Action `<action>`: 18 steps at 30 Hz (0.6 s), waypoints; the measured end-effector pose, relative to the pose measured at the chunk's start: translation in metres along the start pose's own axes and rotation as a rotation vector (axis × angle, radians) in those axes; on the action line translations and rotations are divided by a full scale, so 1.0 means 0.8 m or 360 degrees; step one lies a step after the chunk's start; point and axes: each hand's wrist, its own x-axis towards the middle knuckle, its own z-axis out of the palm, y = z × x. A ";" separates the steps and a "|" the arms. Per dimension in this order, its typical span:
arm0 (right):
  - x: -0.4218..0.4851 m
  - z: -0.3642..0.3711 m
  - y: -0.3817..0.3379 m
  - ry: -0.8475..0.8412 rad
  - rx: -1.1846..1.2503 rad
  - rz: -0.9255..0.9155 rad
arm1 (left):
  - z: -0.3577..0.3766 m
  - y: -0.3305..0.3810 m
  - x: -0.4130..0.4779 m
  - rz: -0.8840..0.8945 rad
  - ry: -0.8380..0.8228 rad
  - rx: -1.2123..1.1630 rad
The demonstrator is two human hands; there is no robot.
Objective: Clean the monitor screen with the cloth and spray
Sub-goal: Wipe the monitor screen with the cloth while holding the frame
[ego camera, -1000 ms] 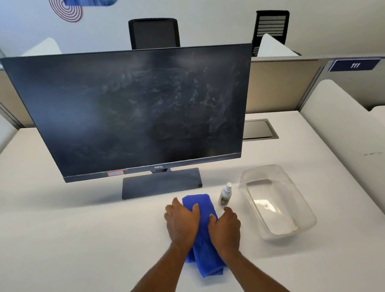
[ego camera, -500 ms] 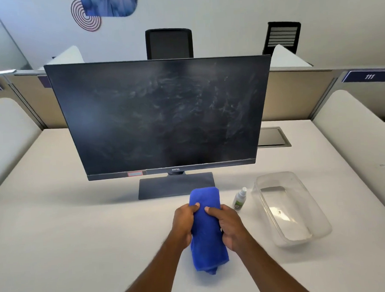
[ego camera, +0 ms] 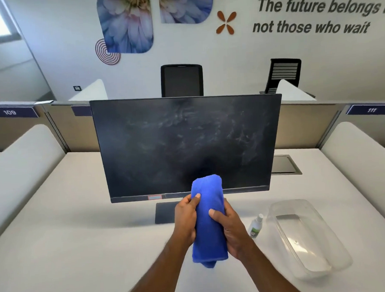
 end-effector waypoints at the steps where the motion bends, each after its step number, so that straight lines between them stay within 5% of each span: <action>1: 0.001 0.009 -0.002 0.0010 -0.0021 -0.0038 | -0.001 0.006 0.003 0.0069 0.0078 0.0081; 4: 0.005 0.041 -0.011 0.0100 -0.0026 -0.0155 | -0.007 0.025 0.005 0.0256 0.0251 0.0233; 14: 0.032 0.131 -0.058 0.0261 0.0004 -0.0496 | -0.039 0.121 0.000 0.0707 0.0228 0.0566; 18: 0.048 0.159 -0.098 0.0569 -0.0028 -0.0691 | -0.071 0.186 0.015 0.1078 0.0668 0.0594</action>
